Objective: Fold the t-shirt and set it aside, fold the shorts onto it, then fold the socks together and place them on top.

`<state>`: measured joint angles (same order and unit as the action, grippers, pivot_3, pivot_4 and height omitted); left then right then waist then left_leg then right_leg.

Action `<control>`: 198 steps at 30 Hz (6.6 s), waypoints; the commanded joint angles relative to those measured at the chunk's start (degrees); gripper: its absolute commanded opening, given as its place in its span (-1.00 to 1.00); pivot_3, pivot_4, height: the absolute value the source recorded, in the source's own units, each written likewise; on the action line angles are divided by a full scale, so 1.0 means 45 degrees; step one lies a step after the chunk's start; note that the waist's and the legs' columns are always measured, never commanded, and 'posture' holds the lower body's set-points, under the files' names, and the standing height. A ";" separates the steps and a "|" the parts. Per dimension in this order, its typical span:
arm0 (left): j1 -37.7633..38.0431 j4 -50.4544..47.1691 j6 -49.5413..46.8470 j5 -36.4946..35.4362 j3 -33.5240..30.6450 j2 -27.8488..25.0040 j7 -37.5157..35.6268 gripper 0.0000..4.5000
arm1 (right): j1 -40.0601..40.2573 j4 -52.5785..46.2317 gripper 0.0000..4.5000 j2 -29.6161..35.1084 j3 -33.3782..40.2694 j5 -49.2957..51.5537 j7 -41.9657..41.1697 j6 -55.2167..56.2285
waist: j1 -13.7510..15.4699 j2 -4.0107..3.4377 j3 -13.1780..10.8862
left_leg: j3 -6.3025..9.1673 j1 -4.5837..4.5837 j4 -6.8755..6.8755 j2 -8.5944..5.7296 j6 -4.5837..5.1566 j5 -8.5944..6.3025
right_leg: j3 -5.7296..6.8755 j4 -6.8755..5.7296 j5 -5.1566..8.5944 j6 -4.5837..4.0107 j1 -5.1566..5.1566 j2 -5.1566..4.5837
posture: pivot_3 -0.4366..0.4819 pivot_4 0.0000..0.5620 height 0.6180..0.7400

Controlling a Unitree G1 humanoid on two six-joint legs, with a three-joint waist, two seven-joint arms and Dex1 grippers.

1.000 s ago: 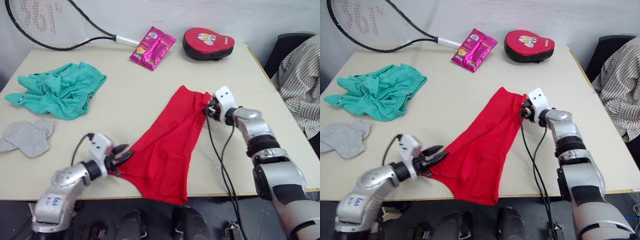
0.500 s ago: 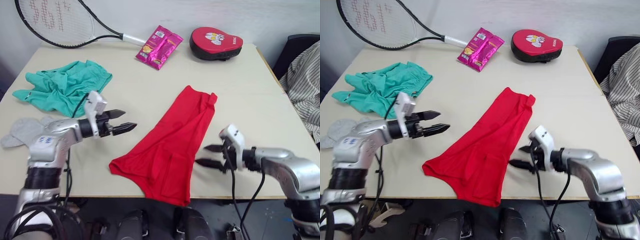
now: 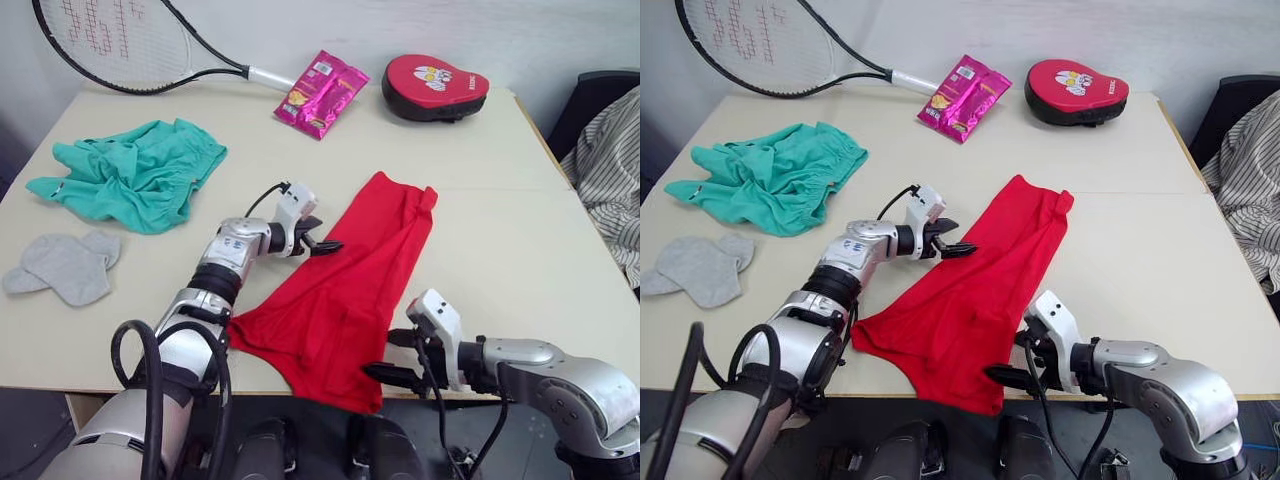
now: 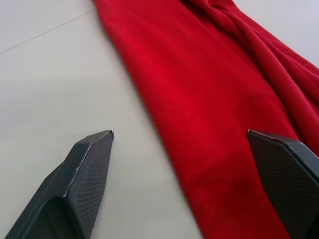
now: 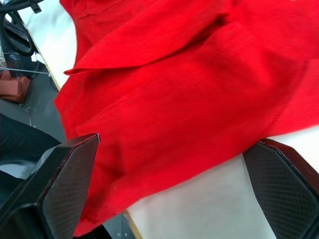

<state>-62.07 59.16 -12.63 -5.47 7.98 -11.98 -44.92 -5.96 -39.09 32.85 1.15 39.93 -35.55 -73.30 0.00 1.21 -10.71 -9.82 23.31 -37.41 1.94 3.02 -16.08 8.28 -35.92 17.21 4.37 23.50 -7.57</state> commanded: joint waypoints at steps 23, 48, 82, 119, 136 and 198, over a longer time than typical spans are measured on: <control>0.2903 -0.4446 -0.1171 -0.0466 -0.2096 -0.0179 0.1409 -0.99 | -0.1887 0.2206 -1.00 0.1135 -0.0061 0.0875 -0.0735 0.0406 | -0.0181 0.0001 0.0001 | 0.0001 0.0000 0.0004 -0.0003 -0.0006 0.0013 | -0.0002 -0.0012 -0.0006 0.0003 0.0007 0.0001 | -0.05 -0.47 1.00; 0.7652 -1.1926 -0.3321 -0.2097 -0.3039 -0.3118 0.1002 -0.71 | -0.3912 0.7116 -0.78 0.2290 -0.1688 -0.0972 -0.4529 0.3552 | -0.0013 0.0000 0.0001 | 0.0000 -0.0002 -0.0018 -0.0006 -0.0005 0.0031 | -0.0002 -0.0017 -0.0022 0.0008 -0.0009 -0.0012 | -0.05 -0.47 1.00; 1.1459 -1.1092 1.4892 0.0921 0.0408 -0.6538 -0.3865 0.99 | -0.5676 1.7712 1.00 0.1612 -0.3520 -1.0852 -0.5323 3.2354 | -0.0660 -0.0027 -0.0004 | -0.0056 -0.0279 0.0071 0.0036 -0.0122 -0.0021 | -0.0069 0.0011 -0.0013 -0.0025 -0.0207 0.0013 | -0.05 -0.47 1.00; 1.4295 -1.4571 1.0694 -0.3139 0.0246 -0.9932 -0.5292 -0.99 | -0.0399 0.6244 -1.00 0.7020 -0.5770 -0.5023 -0.7878 2.3021 | -0.0328 -0.0150 -0.0054 | -0.0037 -0.0249 0.0069 0.0051 -0.0117 -0.0063 | -0.0063 0.0032 0.0015 -0.0059 -0.0181 0.0004 | -0.05 -0.47 1.00; 1.2308 -1.4407 0.1729 -0.7579 -0.1824 -0.9507 -0.4937 -0.99 | -0.3812 0.6345 -1.00 0.5470 -0.2850 -0.1006 -0.8103 1.3569 | -0.0290 -0.0200 -0.0103 | -0.0015 -0.0200 0.0063 0.0056 -0.0070 -0.0094 | -0.0039 0.0046 0.0015 -0.0061 -0.0146 0.0011 | -0.05 -0.47 1.00; 0.8556 -1.0695 0.5162 -0.2493 -0.2510 -0.5645 -0.5085 0.98 | -0.4825 1.0265 1.00 -0.0833 -0.1903 -0.6682 -0.6496 1.7514 | -0.0639 -0.0164 -0.0111 | -0.0069 -0.0029 -0.0022 -0.0036 -0.0008 0.0068 | -0.0115 -0.0126 -0.0023 0.0040 0.0026 0.0001 | -0.05 -0.47 1.00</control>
<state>-24.16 14.27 10.03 -17.35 -4.14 -37.49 -68.52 -27.81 10.01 28.80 -6.85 10.90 -65.62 3.91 -2.88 0.47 -11.21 -10.10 23.17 -37.52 1.77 2.98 -15.77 7.77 -36.47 17.11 4.55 23.60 -7.59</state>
